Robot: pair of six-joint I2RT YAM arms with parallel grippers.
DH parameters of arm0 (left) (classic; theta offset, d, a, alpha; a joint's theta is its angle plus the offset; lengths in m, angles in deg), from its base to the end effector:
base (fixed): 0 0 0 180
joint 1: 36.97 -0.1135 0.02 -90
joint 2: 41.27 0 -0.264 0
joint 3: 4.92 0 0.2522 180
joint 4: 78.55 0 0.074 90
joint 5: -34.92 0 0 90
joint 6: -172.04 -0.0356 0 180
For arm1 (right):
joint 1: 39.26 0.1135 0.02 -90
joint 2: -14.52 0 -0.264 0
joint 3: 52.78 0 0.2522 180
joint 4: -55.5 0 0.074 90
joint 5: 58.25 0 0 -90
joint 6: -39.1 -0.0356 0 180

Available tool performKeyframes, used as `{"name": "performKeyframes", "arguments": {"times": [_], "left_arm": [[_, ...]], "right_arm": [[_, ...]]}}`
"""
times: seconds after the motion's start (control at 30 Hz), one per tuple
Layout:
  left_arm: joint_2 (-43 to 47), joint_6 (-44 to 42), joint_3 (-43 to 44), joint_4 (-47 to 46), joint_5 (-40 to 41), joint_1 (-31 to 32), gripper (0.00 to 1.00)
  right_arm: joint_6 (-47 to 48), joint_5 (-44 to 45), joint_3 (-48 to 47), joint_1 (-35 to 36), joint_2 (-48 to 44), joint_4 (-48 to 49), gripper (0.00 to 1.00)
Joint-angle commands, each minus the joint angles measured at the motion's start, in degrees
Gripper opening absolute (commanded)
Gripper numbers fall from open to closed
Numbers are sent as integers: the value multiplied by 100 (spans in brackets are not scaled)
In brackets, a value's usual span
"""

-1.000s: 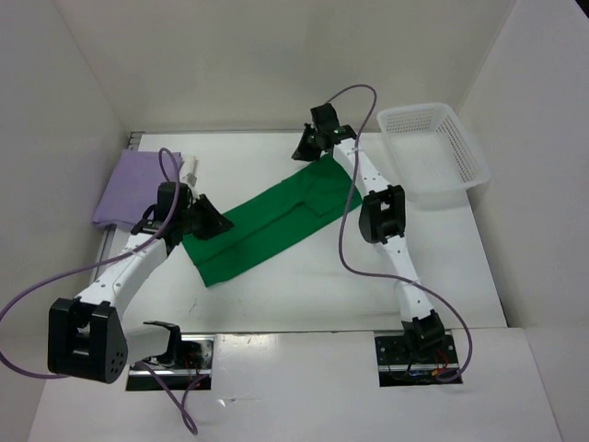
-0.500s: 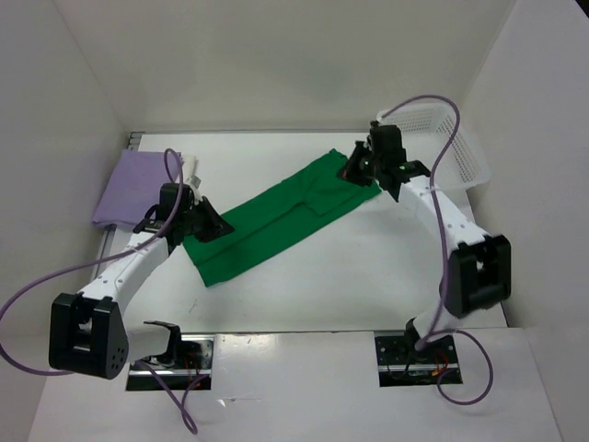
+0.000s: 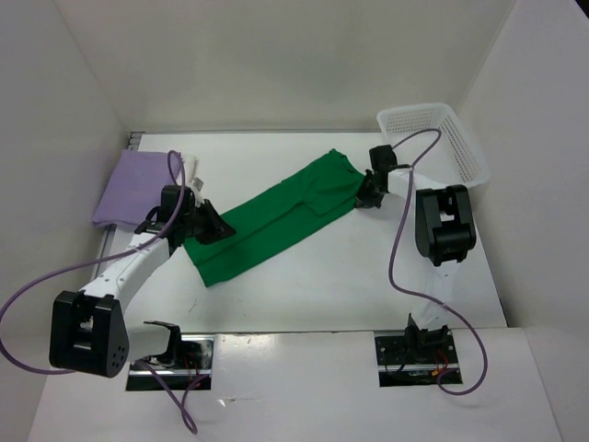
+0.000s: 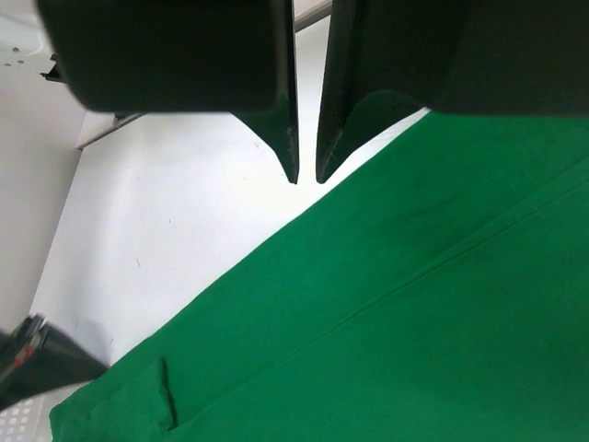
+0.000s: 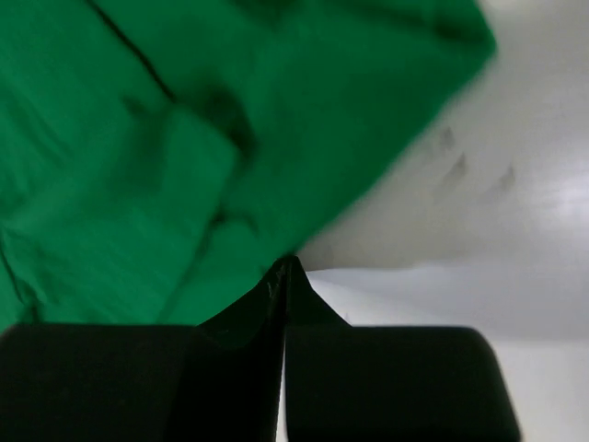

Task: Fold and stack the t-shirts
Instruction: Rotate the tshirt 90 degrees

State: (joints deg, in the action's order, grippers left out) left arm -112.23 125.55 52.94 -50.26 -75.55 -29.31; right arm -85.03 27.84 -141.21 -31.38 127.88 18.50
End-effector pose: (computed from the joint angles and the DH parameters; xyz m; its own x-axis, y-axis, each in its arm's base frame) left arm 0.2561 -0.0470 0.2349 -0.7402 -0.5513 -0.3849 -0.1720 0.7087 -0.6842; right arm 0.4008 0.0579 0.1529 -0.8181 0.4519 -0.3557 0.3509 0.8823 0.3138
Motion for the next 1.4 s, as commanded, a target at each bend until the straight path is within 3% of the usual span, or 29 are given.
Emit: {"name": "performKeyframes", "arguments": {"times": [0.0,0.07,0.17,0.23,0.27,0.3,0.4,0.43,0.57,0.63,0.77,0.83,1.03,1.27,1.33,1.37], "left_arm": [[240,-88,-112,-213,-150,7,19],[240,-27,-112,-335,-212,7,21],[240,-26,-112,-336,-370,7,22],[240,-26,-60,-336,-440,60,25],[240,-26,-59,-275,-493,60,25],[310,-26,-59,-275,-554,60,27],[556,79,-243,-275,-555,60,30],[557,79,-305,-336,-555,60,30],[636,80,-419,-336,-555,60,35],[584,-95,-253,-222,-485,60,37],[530,-447,-15,191,-344,-10,43],[530,-518,-15,270,-291,-116,45],[460,-571,-182,341,-405,-177,49],[521,-571,-296,341,-457,-177,49],[574,-571,-296,341,-458,-64,49],[574,-571,-296,393,-310,15,49]], "right_arm": [[56,170,-904,38,633,5,0],[56,4,-1520,91,1230,-161,0],[3,-312,-3321,300,2179,-749,0],[3,-786,-4508,355,2618,-961,5],[72,-892,-5121,424,2682,-1276,13],[178,-823,-5266,503,2682,-1401,17],[319,-551,-4551,627,1833,-1245,34],[319,-550,-3590,627,1099,-1061,38],[-14,-787,-1326,872,-546,-59,47],[-330,-1154,-283,1390,-963,319,54],[-1279,-1560,944,2664,-1413,1268,62],[-1787,-1500,1269,3175,-1326,1794,62],[-2203,-1571,1106,3431,-553,2281,61],[-2441,-1148,586,3484,431,2167,39],[-2441,-1148,471,3414,581,2097,27],[-2371,-1052,402,3326,582,1931,14]]}}
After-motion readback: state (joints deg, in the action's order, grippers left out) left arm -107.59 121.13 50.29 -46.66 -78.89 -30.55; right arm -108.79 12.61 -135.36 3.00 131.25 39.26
